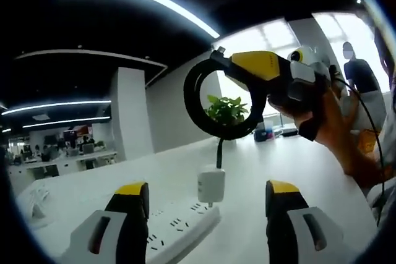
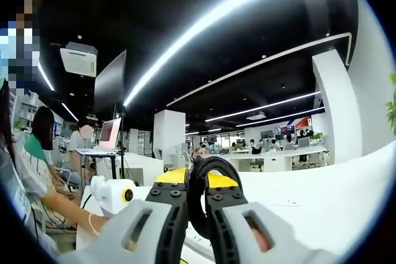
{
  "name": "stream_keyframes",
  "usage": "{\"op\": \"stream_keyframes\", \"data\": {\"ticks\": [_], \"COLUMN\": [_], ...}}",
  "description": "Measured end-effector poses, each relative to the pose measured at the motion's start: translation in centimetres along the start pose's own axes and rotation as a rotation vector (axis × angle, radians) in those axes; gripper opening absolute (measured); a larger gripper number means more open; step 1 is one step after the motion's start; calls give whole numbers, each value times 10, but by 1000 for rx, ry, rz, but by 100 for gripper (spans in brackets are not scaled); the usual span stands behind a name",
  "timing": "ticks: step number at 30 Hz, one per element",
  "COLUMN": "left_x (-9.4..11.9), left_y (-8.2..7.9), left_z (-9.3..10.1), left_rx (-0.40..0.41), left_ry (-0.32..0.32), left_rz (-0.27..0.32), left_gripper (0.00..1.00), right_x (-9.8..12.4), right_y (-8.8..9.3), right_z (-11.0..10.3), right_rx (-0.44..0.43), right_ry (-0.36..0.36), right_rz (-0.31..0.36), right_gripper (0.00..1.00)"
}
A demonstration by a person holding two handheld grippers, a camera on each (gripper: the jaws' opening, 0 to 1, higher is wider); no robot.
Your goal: Straighten the power strip on the desk, plug the charger into it
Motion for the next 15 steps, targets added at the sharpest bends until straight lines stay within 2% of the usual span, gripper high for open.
{"op": "stream_keyframes", "data": {"ticks": [6,15], "left_x": [-5,-14], "left_y": [10,12], "left_z": [-1,2], "left_rx": [1,-7], "left_ry": [-18,-39], "left_rz": [-25,-30], "left_gripper": [81,82], "right_x": [-1,-1], "right_y": [1,1], "right_z": [-1,-3], "right_rx": [10,9], "right_ry": [-1,-7], "right_rz": [-6,-6], "right_gripper": [6,6]}}
Point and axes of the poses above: the point that each gripper's makers call its tool centre point, and the gripper's own axes: x roughly backward along the fingers, z roughly to its right, y roughly out of its underside, the point moved 4 cm from there along x, roughly backward along the fingers, and after that the axes turned 1 degree about y, right-handed, at the moved point
